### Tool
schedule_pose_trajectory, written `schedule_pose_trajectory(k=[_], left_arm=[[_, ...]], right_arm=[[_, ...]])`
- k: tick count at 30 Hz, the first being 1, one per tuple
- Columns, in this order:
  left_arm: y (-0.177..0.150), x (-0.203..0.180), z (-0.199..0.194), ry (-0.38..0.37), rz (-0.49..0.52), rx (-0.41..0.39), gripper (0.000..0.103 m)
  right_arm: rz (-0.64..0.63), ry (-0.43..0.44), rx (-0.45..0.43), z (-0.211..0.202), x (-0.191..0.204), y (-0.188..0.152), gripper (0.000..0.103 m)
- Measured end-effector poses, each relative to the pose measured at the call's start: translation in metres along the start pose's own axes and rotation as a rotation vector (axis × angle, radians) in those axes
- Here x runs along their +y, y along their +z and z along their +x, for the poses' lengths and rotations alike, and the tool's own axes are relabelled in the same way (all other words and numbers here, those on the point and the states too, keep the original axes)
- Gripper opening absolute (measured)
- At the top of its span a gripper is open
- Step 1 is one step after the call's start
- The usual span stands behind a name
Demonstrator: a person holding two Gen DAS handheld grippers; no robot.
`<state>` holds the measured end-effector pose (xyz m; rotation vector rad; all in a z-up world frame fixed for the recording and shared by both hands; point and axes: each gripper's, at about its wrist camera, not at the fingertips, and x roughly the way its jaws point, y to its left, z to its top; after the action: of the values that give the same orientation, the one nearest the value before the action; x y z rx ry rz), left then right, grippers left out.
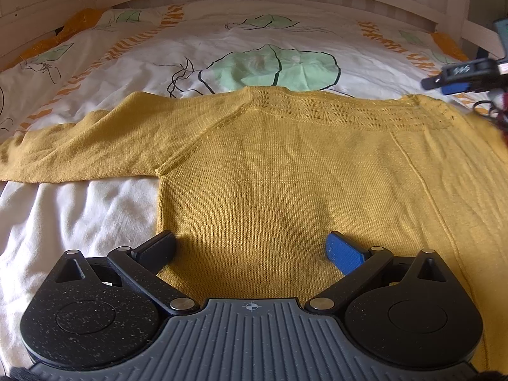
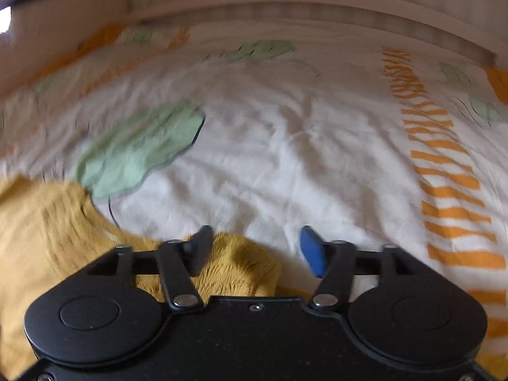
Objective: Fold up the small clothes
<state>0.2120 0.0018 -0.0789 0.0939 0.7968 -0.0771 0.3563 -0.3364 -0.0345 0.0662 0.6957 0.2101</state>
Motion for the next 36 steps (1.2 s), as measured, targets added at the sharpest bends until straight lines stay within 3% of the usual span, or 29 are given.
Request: schedule_pose_trajectory(k=[4, 14, 20, 24, 31, 34, 36], left_arm=[[-0.001, -0.001, -0.002, 0.001, 0.0, -0.007, 0.103], [-0.002, -0.002, -0.003, 0.005, -0.006, -0.02, 0.103], [-0.002, -0.002, -0.003, 0.006, -0.004, -0.021, 0.103], [-0.001, -0.002, -0.003, 0.006, -0.004, -0.022, 0.103], [-0.001, -0.002, -0.003, 0.007, -0.004, -0.023, 0.103], [-0.001, -0.002, -0.003, 0.007, -0.003, -0.022, 0.103], [-0.002, -0.002, -0.003, 0.007, -0.003, -0.022, 0.103]], right_arm=[[0.18, -0.05, -0.023, -0.039, -0.046, -0.001, 0.072], [0.399, -0.409, 0.036, -0.161, -0.181, -0.053, 0.072], [0.517, -0.586, 0.088, -0.209, -0.24, -0.095, 0.072], [0.626, -0.619, 0.084, -0.219, -0.261, -0.118, 0.073], [0.761, -0.597, 0.078, -0.206, -0.277, -0.144, 0.073], [0.852, -0.595, 0.053, -0.2, -0.284, -0.155, 0.078], [0.881, -0.59, 0.028, -0.2, -0.284, -0.156, 0.074]])
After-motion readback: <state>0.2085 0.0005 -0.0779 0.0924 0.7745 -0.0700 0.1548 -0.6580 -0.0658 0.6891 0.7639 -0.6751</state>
